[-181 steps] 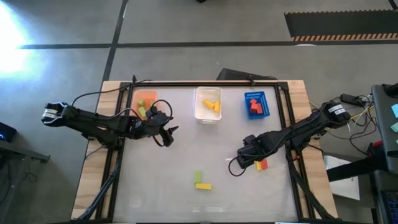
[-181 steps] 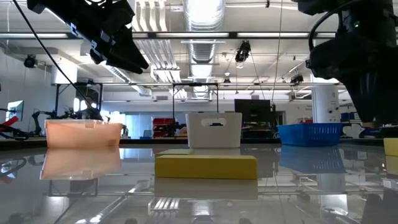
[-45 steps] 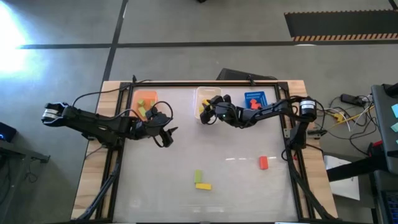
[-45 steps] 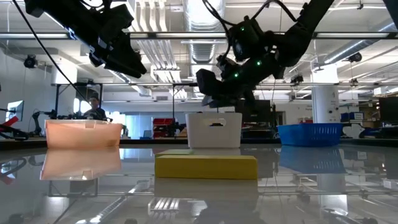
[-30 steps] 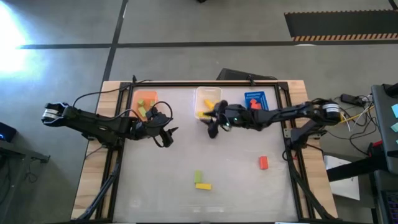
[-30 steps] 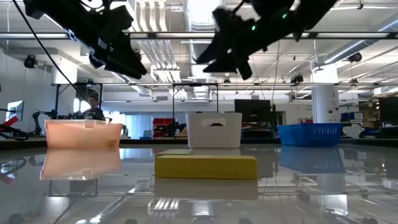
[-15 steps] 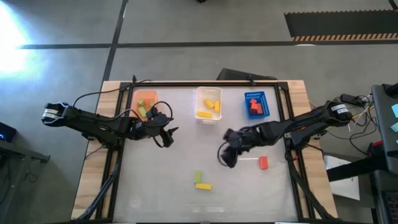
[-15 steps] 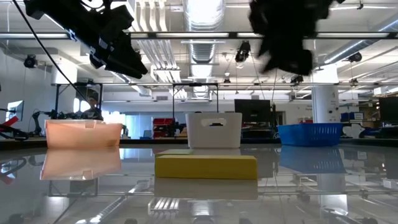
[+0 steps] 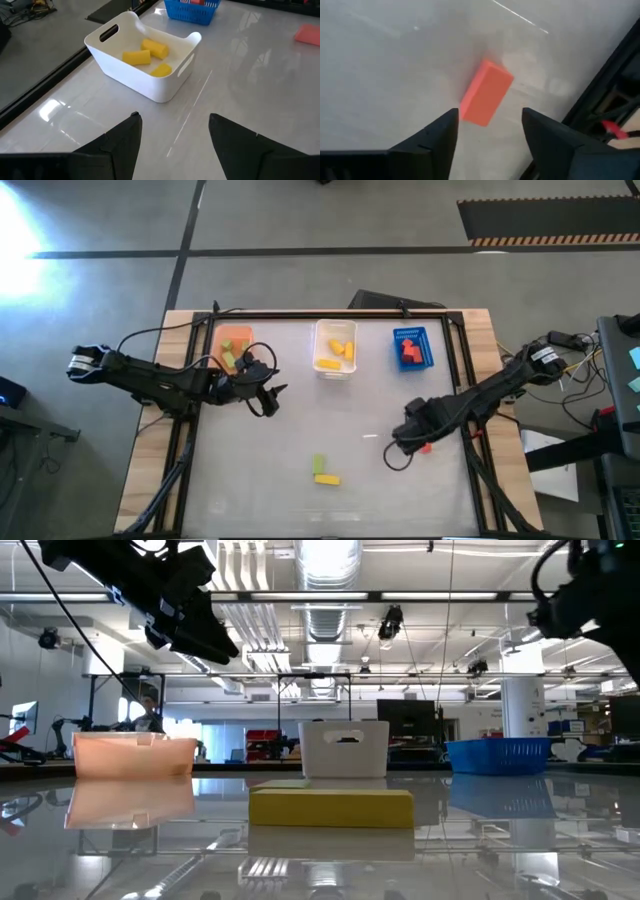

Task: Sort & place blocks by color
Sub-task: Put the orange block into the blue bin

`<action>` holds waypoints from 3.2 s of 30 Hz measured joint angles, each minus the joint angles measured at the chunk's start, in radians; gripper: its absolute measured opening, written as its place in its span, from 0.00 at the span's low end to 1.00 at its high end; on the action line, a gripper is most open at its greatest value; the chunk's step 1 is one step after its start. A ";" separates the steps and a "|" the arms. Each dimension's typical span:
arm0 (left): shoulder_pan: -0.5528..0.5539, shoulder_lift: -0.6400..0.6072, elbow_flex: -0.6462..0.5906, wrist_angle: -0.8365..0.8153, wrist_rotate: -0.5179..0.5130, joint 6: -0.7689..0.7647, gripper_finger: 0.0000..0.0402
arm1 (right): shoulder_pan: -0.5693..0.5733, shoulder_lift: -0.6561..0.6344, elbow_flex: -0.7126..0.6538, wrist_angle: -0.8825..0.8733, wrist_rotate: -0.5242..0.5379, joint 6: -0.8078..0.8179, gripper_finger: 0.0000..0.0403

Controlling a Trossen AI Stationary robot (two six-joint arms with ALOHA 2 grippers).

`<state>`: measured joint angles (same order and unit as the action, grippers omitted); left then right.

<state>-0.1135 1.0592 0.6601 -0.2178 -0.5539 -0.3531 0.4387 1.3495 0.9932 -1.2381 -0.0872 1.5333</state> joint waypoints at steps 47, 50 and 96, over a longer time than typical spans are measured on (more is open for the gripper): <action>0.000 -0.001 -0.010 0.001 -0.001 0.023 0.53 | -0.174 -0.004 0.141 0.090 0.201 -0.056 0.29; 0.000 0.000 -0.011 0.001 -0.001 0.025 0.53 | -0.295 0.003 0.225 -0.034 0.223 -0.200 0.29; 0.000 0.000 -0.012 0.036 -0.004 0.053 0.53 | -1.329 0.253 0.293 0.077 0.211 -1.193 0.29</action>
<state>-0.1135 1.0595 0.6485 -0.1823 -0.5575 -0.2996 -0.8906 1.6023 1.2865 -1.1610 0.1234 0.3399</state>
